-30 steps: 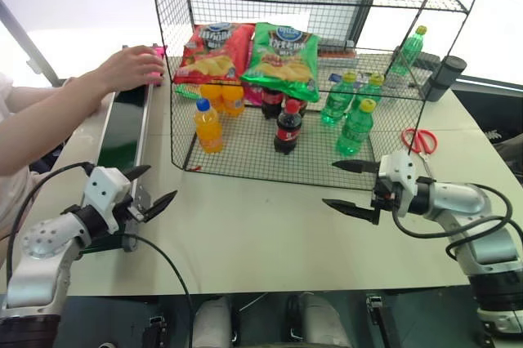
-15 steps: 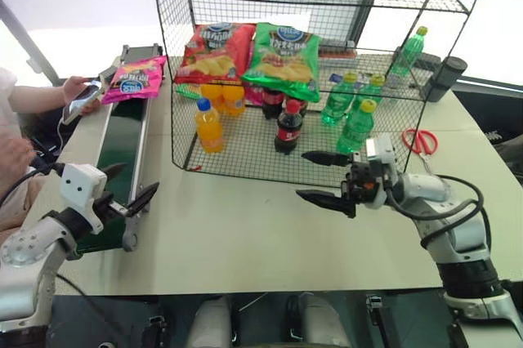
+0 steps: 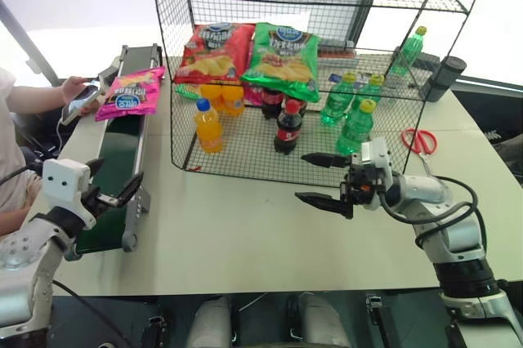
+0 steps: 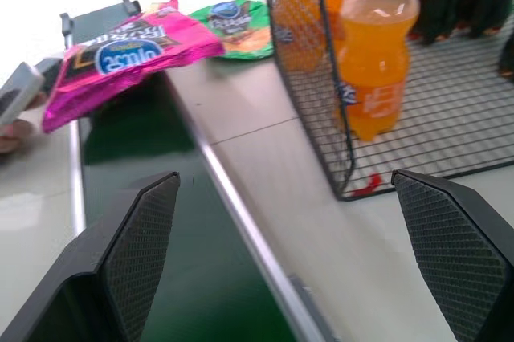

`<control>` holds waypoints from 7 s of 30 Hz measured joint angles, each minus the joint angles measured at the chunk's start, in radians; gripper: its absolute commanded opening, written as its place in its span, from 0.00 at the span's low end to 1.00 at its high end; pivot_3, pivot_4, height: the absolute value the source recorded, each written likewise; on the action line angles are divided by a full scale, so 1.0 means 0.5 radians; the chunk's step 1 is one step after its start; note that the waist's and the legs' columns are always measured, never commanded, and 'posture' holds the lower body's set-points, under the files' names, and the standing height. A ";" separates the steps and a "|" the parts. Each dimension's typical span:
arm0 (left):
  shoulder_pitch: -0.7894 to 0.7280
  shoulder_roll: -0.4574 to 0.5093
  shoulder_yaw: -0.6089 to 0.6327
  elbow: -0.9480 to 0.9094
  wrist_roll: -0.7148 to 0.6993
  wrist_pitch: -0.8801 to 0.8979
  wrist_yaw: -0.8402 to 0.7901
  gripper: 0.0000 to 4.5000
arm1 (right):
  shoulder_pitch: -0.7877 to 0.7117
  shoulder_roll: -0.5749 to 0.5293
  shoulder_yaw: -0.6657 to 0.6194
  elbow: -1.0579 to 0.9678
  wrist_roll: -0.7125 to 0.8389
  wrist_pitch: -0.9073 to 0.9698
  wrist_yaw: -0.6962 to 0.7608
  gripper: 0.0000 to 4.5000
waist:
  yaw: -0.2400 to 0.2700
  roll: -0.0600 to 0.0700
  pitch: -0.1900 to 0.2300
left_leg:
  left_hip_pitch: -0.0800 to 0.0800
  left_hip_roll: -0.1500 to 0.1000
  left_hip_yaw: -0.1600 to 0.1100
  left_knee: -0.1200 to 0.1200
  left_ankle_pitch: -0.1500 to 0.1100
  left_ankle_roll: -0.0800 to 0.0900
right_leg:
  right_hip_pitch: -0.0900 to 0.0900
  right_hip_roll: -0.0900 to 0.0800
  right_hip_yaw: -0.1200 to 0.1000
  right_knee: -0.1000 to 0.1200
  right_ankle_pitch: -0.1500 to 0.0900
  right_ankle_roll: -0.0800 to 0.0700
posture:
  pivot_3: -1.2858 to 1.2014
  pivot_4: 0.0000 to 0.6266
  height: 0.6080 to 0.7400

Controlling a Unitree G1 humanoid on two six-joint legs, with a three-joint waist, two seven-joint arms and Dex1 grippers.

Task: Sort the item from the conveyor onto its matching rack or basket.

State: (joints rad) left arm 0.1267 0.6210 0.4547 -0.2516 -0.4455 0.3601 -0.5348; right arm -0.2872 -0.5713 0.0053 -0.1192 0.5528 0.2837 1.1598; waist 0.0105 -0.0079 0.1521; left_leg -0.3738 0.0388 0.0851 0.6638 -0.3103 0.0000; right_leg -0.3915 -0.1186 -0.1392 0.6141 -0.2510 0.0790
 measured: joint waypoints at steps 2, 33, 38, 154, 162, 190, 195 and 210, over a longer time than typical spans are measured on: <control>-0.040 -0.011 0.000 -0.018 -0.029 0.230 0.128 1.00 | 0.001 0.000 0.000 0.001 -0.001 0.000 -0.001 0.98 | 0.001 0.000 0.000 | 0.000 0.000 -0.001 0.000 0.000 0.000 | 0.000 0.000 0.000 0.000 0.000 0.000 | 0.52 0.24 1.00; 0.425 0.554 0.053 0.519 1.395 -1.447 0.341 1.00 | 0.036 0.014 0.153 -0.062 -0.099 -0.032 0.040 0.98 | 0.005 0.002 0.001 | -0.003 0.003 0.001 -0.004 -0.001 -0.001 | -0.015 -0.007 0.000 -0.003 0.000 -0.002 | 0.52 0.24 1.00; 0.282 0.553 -0.045 0.609 1.499 -1.544 0.419 1.00 | 0.015 0.014 0.154 -0.053 -0.117 -0.051 0.041 0.98 | 0.001 0.000 0.000 | -0.003 0.003 0.002 -0.004 -0.001 -0.001 | -0.015 -0.006 0.000 -0.001 0.000 -0.002 | 0.52 0.24 1.00; -0.707 0.082 -0.510 -0.074 -2.729 1.243 0.019 0.00 | -0.209 0.075 -0.179 -0.186 1.363 1.717 -0.526 0.37 | -0.038 0.000 0.000 | -0.003 -0.002 -0.004 -0.002 0.003 -0.005 | -0.001 0.003 0.001 -0.003 0.001 -0.003 | 0.52 0.24 1.00; -0.707 0.050 -0.499 -0.032 -2.535 1.226 -0.021 0.31 | -0.206 0.077 -0.178 -0.185 1.288 1.673 -0.527 0.04 | -0.038 0.000 0.000 | -0.003 -0.002 -0.004 -0.002 0.003 -0.005 | -0.001 0.003 0.001 -0.003 0.001 -0.003 | 0.52 0.24 1.00; -0.896 -0.231 -0.707 -0.040 -0.965 0.489 -0.375 1.00 | 0.018 -0.310 -0.727 -0.301 -0.501 -0.579 -0.951 0.04 | 0.002 0.001 0.004 | -0.005 -0.009 -0.001 -0.006 0.010 -0.019 | -0.004 0.002 0.002 -0.007 -0.001 0.002 | 0.52 0.24 1.00; -0.894 -0.375 -0.721 -0.083 -0.887 0.393 -0.358 1.00 | -0.081 -0.450 -0.646 0.003 -1.068 -1.107 -1.135 0.04 | 0.004 -0.003 0.006 | -0.003 -0.009 -0.001 -0.006 0.012 -0.021 | -0.001 0.002 0.002 -0.006 -0.002 0.002 | 0.52 0.24 1.00; -0.891 -0.624 -0.826 -0.230 -0.666 0.218 -0.230 1.00 | -0.591 -0.501 -0.085 0.804 -2.267 -1.150 -1.991 0.04 | 0.002 -0.005 0.009 | -0.002 -0.008 -0.003 -0.005 0.014 -0.025 | 0.001 0.002 0.002 -0.005 -0.002 0.003 | 0.52 0.24 1.00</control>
State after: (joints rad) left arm -0.3187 0.3089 0.0416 -0.3667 -0.7782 0.4693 -0.6496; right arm -0.5829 -0.8218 -0.0370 0.2827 -0.5805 -0.2911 0.1644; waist 0.0114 -0.0105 0.1565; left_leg -0.3746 0.0349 0.0837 0.6613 -0.3031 -0.0124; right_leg -0.3909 -0.1174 -0.1383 0.6114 -0.2520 0.0802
